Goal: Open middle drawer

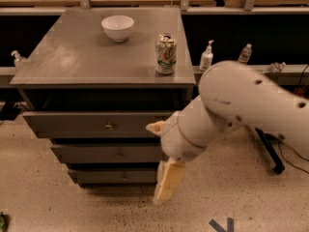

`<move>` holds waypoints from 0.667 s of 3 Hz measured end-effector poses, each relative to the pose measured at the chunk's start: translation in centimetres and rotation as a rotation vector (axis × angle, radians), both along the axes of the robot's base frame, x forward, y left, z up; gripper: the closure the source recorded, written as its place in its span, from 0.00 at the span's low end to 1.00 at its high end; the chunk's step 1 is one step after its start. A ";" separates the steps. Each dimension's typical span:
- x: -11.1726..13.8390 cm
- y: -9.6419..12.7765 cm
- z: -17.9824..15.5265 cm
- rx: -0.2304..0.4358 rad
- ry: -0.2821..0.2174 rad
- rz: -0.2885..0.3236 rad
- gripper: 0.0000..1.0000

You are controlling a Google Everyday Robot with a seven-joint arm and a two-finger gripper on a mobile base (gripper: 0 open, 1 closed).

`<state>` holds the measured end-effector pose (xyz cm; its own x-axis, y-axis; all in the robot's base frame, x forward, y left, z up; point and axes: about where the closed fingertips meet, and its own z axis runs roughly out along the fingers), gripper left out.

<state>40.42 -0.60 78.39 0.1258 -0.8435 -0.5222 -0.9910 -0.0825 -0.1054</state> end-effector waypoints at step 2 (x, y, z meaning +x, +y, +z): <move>0.0 5.4 -3.0 0.033 0.003 0.037 0.00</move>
Offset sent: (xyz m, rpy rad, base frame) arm -0.0022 0.0363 -0.0290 0.0265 0.0036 0.0236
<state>40.41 4.77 75.43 0.1551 -0.8205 -0.5502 -0.9876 -0.1159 -0.1056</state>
